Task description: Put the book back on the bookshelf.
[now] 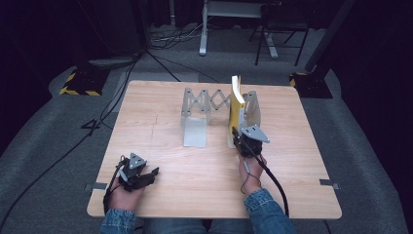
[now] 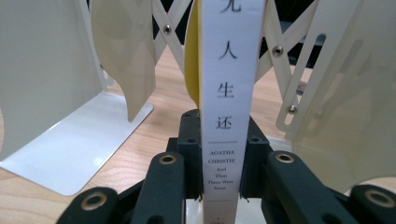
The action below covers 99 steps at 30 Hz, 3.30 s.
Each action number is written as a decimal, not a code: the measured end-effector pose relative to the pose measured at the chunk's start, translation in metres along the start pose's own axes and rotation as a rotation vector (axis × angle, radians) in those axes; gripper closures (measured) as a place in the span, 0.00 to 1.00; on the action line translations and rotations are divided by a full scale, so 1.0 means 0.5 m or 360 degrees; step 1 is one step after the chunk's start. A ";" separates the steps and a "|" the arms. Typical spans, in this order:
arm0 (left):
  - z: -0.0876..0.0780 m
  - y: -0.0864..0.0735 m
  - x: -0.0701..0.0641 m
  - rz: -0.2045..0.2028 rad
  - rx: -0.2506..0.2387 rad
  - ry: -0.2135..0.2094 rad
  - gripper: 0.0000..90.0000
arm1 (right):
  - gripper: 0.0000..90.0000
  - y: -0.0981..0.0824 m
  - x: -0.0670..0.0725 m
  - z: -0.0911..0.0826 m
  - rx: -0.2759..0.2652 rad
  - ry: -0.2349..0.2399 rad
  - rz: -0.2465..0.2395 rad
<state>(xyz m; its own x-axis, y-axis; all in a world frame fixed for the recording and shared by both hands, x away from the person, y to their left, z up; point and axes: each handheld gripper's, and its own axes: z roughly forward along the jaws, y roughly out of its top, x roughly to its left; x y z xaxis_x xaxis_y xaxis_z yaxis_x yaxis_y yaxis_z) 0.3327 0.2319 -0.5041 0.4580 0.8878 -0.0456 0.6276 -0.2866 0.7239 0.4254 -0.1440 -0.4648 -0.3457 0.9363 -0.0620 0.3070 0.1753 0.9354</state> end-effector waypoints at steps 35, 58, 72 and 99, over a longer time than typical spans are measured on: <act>-0.004 -0.003 0.008 -0.0031 0.0000 -0.0031 0.46 | 0.60 0.032 -0.056 -0.106 -0.0107 0.0187 -0.0065; -0.001 -0.002 0.006 0.0056 0.0028 -0.0016 0.37 | 0.47 0.004 -0.219 -0.253 0.0128 0.0406 -0.0045; 0.000 -0.001 0.006 0.0051 0.0027 -0.0015 0.36 | 0.37 -0.056 -0.307 -0.269 0.0293 0.0390 -0.0038; 0.001 0.000 0.006 0.0059 0.0028 -0.0015 0.35 | 0.26 -0.151 -0.315 -0.190 0.0731 0.0263 -0.0222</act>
<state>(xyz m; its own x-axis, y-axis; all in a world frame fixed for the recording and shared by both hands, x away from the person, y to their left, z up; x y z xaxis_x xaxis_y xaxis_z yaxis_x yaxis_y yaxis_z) 0.3345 0.2345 -0.5045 0.4869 0.8731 -0.0253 0.6211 -0.3258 0.7128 0.3726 -0.3335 -0.4926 -0.5355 0.8403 -0.0849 0.5935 0.4459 0.6700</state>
